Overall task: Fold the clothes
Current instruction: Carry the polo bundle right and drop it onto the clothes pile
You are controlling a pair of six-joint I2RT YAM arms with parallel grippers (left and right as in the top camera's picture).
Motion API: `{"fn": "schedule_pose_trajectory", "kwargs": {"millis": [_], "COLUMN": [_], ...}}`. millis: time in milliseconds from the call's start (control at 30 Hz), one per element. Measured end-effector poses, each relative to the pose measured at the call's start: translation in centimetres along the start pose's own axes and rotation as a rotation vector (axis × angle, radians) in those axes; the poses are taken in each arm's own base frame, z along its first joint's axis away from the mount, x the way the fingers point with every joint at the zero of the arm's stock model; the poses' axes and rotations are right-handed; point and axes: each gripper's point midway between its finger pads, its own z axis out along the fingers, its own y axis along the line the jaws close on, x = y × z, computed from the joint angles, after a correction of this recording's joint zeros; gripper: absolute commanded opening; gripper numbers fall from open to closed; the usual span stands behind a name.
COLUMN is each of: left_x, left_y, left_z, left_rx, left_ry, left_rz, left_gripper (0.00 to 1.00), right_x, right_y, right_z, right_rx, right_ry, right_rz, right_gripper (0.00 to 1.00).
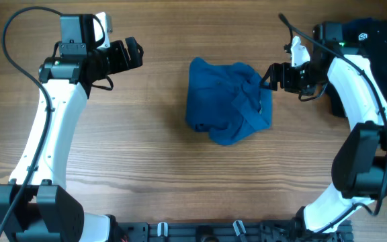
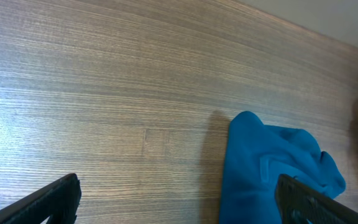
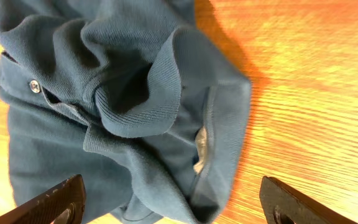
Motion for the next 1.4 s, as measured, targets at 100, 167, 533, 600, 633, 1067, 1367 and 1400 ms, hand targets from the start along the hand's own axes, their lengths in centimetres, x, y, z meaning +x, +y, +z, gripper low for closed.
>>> {"fn": "schedule_pose_trajectory", "kwargs": {"millis": [100,167,533,600,633,1067,1367,1400], "left_x": [0.1,0.1,0.1,0.1,0.1,0.2,0.3,0.3], "left_y": [0.0,0.0,0.0,0.0,0.0,0.1,0.2,0.2], "left_z": [0.0,0.0,0.0,0.0,0.0,0.0,0.0,0.0], "left_rx": [-0.001,-0.002,-0.002,-0.001,-0.001,-0.006,-0.007,-0.007], "left_ry": [0.002,0.003,0.004,0.003,0.003,0.007,0.01,0.01], "left_rz": [0.001,0.001,0.001,0.001,0.001,0.0,-0.001,-0.001], "left_gripper": [1.0,1.0,1.0,1.0,1.0,1.0,1.0,1.0], "right_x": [1.2,2.4,3.1,2.4,2.2,3.4,1.3,0.9], "right_y": [0.0,0.0,0.1,1.3,1.9,10.2,7.7,8.1], "right_z": [2.0,3.8,7.6,8.0,8.3,14.2,10.9,9.9], "right_rx": [-0.075,-0.129,-0.256,-0.319,-0.338,-0.464,-0.561,-0.56], "right_ry": [0.05,0.094,0.031,-0.021,-0.031,0.025,-0.028,-0.046], "right_rz": [0.033,0.058,0.07,0.051,0.04,-0.044,0.034,0.022], "right_gripper": [0.91,0.91,0.91,0.91,0.91,0.04,0.04,0.04]}}
